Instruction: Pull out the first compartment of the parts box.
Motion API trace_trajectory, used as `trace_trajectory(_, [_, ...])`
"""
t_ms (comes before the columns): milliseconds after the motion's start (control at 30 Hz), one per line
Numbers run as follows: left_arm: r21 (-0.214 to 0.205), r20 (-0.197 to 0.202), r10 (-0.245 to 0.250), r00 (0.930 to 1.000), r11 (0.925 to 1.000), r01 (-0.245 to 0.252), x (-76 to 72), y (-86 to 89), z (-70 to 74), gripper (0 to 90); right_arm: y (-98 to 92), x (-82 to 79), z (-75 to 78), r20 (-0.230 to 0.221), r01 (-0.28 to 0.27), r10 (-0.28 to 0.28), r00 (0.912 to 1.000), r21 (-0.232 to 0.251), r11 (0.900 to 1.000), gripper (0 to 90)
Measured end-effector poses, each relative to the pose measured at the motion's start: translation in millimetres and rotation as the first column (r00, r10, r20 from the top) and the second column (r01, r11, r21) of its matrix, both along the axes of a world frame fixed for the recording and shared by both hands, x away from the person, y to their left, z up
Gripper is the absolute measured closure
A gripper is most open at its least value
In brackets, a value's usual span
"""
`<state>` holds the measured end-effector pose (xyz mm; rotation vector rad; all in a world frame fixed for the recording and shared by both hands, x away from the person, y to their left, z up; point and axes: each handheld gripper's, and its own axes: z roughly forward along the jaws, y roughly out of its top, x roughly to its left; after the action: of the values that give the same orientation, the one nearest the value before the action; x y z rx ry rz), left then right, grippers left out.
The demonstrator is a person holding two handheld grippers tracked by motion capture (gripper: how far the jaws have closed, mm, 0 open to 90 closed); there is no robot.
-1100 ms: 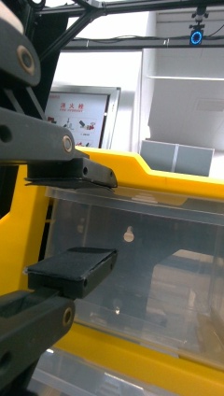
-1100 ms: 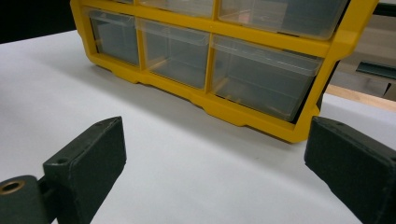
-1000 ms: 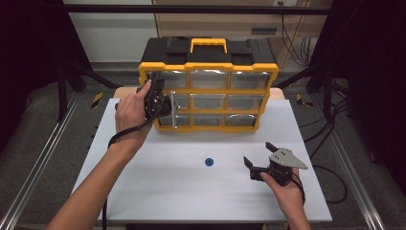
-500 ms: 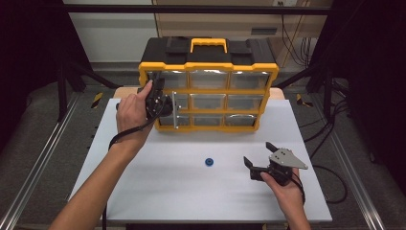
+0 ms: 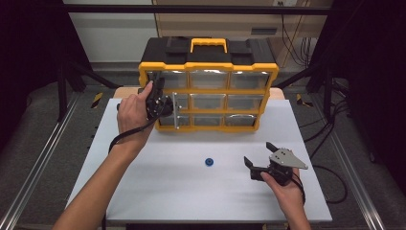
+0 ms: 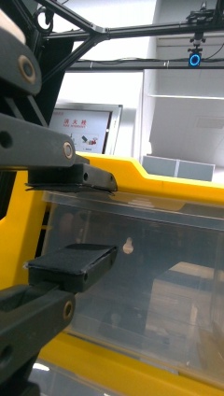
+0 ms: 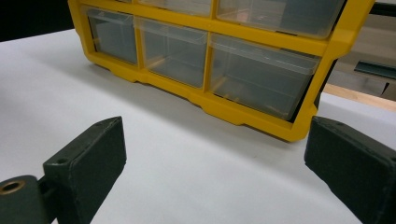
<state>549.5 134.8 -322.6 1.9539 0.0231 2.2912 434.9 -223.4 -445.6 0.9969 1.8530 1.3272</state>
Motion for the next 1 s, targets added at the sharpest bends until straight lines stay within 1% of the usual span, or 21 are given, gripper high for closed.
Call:
trace_trajectory(100, [-0.002, 0.0, 0.009, 1.0, 1.0, -0.009, -0.6, -0.3, -0.2, 63.2, 0.1, 0.2, -0.2, -0.002, 0.002, -0.002, 1.0, -0.002, 1.0, 6.2])
trace_trajectory(133, [-0.002, -0.004, 0.02, 0.9998, 0.9998, -0.02, -1.4, -0.6, 0.0, 63.6, 0.0, 0.2, -0.2, -0.002, 0.002, -0.002, 1.0, -0.003, 1.0, 6.2])
trace_trajectory(200, [-0.004, 0.0, 0.018, 0.9998, 0.9998, -0.018, -1.3, -0.4, -0.1, 64.6, -0.1, 0.2, -0.2, -0.001, 0.001, -0.001, 1.0, -0.003, 1.0, 6.2])
trace_trajectory(300, [0.003, 0.007, 0.018, 0.9998, 0.9998, -0.018, -1.2, 0.2, -0.3, 65.9, -0.4, 0.3, -0.2, 0.0, -0.002, 0.002, 1.0, -0.004, 1.0, 6.3])
trace_trajectory(433, [-0.005, 0.014, 0.018, 0.9998, 0.9998, -0.018, -1.1, -0.1, 0.1, 68.3, 0.0, 0.4, -0.5, -0.003, 0.001, -0.001, 1.0, -0.007, 1.0, 6.4])
trace_trajectory(700, [-0.004, 0.019, 0.017, 0.9997, 0.9999, -0.017, -1.8, 0.9, 0.9, 72.5, 0.3, 0.4, -1.0, -0.005, 0.001, -0.001, 1.0, -0.012, 0.9999, 6.5])
trace_trajectory(833, [-0.002, 0.03, 0.009, 0.9995, 1.0, -0.009, -1.6, 2.5, 0.8, 74.5, 0.0, 0.2, -0.8, -0.003, 0.002, -0.002, 1.0, -0.01, 0.9999, 6.4])
trace_trajectory(1000, [-0.011, 0.03, 0.008, 0.9995, 0.9999, -0.008, -1.6, 2.8, 1.3, 77.5, -0.2, 0.6, -1.0, -0.003, -0.001, 0.001, 1.0, -0.011, 0.9999, 6.4])
